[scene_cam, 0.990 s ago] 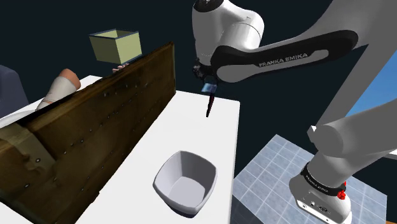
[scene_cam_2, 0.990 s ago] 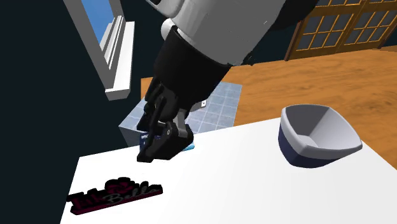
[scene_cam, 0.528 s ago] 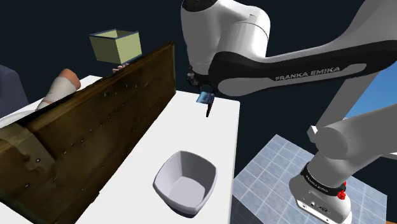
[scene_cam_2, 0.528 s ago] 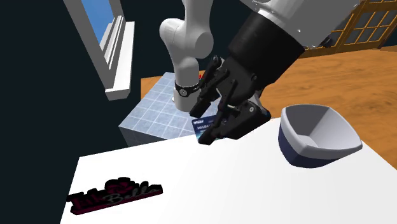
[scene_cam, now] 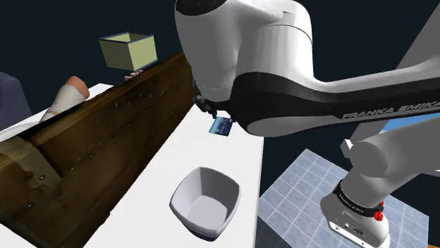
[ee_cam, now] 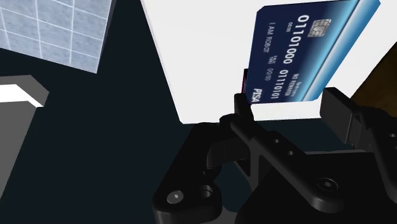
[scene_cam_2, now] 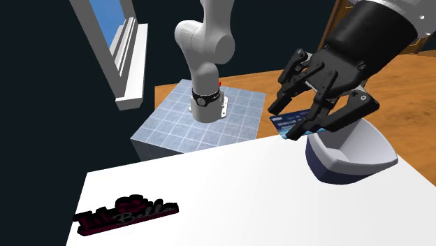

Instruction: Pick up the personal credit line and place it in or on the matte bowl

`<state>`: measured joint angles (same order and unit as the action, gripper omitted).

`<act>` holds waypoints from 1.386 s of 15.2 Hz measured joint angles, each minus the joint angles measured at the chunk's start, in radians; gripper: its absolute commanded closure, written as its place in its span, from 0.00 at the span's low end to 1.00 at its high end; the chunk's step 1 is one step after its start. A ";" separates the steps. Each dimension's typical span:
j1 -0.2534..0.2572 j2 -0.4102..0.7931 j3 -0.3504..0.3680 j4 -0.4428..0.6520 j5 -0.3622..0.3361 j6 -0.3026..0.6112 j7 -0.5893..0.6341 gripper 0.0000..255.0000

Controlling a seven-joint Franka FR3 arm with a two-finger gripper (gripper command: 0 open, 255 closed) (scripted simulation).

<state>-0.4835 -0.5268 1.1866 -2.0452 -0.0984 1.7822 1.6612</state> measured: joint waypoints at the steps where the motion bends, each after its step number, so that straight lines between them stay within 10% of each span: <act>1: -0.007 0.002 0.028 0.019 0.005 -0.017 0.018 1.00; 12: -0.166 -0.029 0.355 0.290 0.094 -0.220 0.177 1.00; 21: -0.184 -0.055 0.412 0.215 0.128 -0.136 0.211 1.00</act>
<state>-0.6679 -0.5813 1.5989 -1.8306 0.0299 1.6462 1.8722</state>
